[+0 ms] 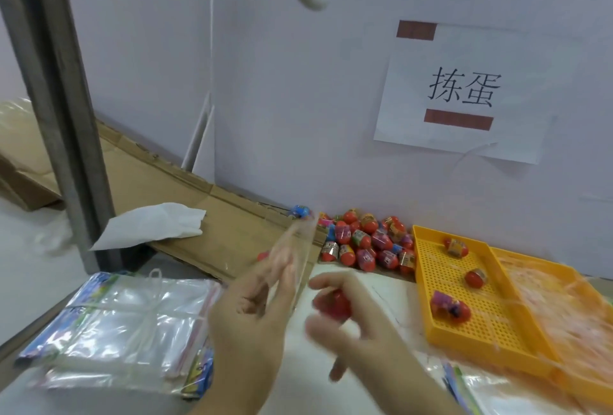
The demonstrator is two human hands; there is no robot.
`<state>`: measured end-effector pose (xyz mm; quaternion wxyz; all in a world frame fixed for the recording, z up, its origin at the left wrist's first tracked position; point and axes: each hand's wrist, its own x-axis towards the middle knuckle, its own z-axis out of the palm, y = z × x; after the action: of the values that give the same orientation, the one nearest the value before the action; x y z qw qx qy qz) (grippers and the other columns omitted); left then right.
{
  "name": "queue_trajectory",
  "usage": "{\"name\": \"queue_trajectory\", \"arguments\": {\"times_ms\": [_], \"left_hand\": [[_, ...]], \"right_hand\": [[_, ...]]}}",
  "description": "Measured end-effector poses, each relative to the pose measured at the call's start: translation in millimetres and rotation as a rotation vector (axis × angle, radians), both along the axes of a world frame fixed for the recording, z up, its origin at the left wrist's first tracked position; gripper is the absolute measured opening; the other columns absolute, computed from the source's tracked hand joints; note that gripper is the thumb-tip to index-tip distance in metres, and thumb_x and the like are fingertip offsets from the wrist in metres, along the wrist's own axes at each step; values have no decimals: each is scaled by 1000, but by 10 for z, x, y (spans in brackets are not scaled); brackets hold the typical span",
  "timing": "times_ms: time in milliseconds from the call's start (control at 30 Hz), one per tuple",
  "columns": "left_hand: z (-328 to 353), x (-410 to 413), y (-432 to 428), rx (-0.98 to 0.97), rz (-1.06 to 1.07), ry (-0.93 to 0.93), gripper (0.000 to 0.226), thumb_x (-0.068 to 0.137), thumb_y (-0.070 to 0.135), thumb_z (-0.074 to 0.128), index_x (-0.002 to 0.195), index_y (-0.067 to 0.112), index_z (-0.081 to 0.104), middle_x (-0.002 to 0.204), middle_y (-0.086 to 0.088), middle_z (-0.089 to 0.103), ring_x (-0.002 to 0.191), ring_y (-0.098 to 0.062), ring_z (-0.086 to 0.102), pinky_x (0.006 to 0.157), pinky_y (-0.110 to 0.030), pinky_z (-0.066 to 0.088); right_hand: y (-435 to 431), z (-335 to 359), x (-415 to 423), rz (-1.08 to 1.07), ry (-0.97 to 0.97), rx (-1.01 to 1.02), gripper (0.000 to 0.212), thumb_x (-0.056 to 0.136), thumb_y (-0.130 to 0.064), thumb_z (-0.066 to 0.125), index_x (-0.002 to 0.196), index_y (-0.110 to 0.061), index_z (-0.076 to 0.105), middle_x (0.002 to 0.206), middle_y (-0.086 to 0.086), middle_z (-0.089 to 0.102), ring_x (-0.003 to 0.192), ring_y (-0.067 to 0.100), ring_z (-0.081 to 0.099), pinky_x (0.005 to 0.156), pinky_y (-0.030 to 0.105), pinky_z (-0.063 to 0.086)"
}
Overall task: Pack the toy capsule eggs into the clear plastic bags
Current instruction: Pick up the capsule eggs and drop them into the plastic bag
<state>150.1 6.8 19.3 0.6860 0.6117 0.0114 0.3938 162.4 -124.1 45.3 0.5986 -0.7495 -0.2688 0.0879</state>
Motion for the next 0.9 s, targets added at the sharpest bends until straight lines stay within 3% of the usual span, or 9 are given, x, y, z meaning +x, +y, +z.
{"name": "queue_trajectory", "arguments": {"times_ms": [67, 167, 267, 333, 400, 500, 667, 767, 900], "left_hand": [[-53, -77, -63, 261, -19, -63, 25, 84, 25, 71, 105, 38, 73, 94, 24, 73, 86, 9, 67, 74, -11, 53], [-170, -106, -45, 587, -47, -178, 52, 78, 24, 65, 128, 10, 62, 127, 17, 64, 115, -2, 62, 94, -20, 50], [-140, -149, -39, 441, -314, -220, 76, 76, 19, 60, 148, 31, 40, 143, 16, 53, 130, -11, 53, 102, -22, 44], [-114, -123, -24, 225, -411, -279, 71, 76, 18, 58, 144, 32, 47, 142, 9, 55, 132, -20, 52, 101, -26, 46], [-78, -6, 57, 140, -398, -248, 59, 73, 26, 66, 131, 22, 56, 137, 14, 59, 129, -16, 54, 101, -25, 47], [13, 132, 191, 58, -663, 141, 81, 47, 58, 87, 118, 26, 64, 124, 16, 67, 121, -5, 59, 90, -18, 50], [-90, 156, 167, 36, -904, 417, 24, 61, 27, 91, 78, 14, 79, 79, -14, 75, 67, -25, 73, 60, -29, 57], [-101, 189, 144, -120, -696, 439, 22, 52, 24, 88, 66, 11, 77, 74, -14, 75, 55, -28, 71, 47, -28, 55], [-123, 227, 107, -205, -517, 448, 36, 48, 14, 84, 75, -3, 68, 72, -21, 73, 55, -34, 71, 42, -30, 55]], "right_hand": [[138, -56, -147, -79, -62, 35, 35, 56, -55, 73, 86, -42, 61, 74, -9, 56, 69, 7, 54, 60, 32, 50], [146, -20, -118, -223, -135, 213, 16, 67, -41, 73, 70, -27, 65, 63, 0, 58, 56, 13, 50, 57, 26, 43], [-54, 80, -7, -204, -117, 236, 21, 66, -44, 65, 62, -24, 68, 57, -1, 58, 48, 3, 46, 48, 14, 36], [-216, 155, 68, -74, -64, 150, 17, 65, -39, 64, 57, -25, 69, 58, 5, 57, 48, 5, 45, 45, 17, 35], [-367, 198, 163, 103, 1, 43, 17, 70, -24, 62, 54, -26, 69, 63, 13, 58, 48, 9, 45, 46, 23, 34], [-462, 223, 236, 305, 118, 7, 31, 74, -6, 55, 55, -26, 69, 62, 2, 62, 48, 9, 49, 48, 25, 36], [-488, 248, 253, 222, 185, -202, 7, 69, -35, 68, 65, -29, 67, 61, -4, 57, 49, 10, 43, 43, 21, 32], [-519, 338, 398, -168, 238, 23, 20, 87, -7, 54, 77, -22, 62, 69, 7, 52, 45, 15, 37, 37, 20, 29], [-567, 467, 321, -214, 126, 377, 29, 63, 2, 50, 90, -10, 53, 78, 11, 50, 48, 19, 47, 40, 28, 43]]}}
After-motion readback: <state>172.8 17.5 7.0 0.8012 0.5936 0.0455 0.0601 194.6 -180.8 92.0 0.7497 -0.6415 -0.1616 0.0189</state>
